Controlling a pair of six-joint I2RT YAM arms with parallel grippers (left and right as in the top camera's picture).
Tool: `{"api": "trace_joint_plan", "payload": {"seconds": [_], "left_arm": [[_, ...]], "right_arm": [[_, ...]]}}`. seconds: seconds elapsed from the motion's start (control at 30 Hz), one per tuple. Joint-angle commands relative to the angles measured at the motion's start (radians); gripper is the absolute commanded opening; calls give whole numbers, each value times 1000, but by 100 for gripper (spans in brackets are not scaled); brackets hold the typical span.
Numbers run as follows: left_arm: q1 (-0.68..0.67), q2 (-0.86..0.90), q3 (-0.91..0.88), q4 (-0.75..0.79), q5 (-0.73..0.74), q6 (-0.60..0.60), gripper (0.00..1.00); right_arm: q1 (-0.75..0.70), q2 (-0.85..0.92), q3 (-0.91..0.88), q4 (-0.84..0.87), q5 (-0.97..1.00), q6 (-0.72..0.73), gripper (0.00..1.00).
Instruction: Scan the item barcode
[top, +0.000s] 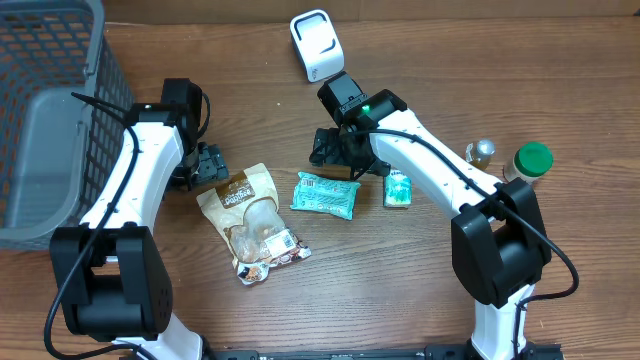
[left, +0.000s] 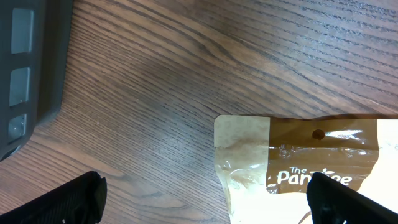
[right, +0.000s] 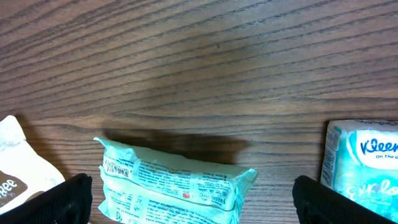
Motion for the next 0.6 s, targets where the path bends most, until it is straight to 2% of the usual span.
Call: {"api": "trace_joint_plan", "payload": {"seconds": [0.0, 0.57], "left_arm": [[3, 11, 0, 1, -20, -7, 100], [3, 11, 0, 26, -20, -7, 100]], "right_arm": [[-3, -23, 14, 4, 10, 3, 100], [-3, -23, 14, 4, 10, 3, 100]]}}
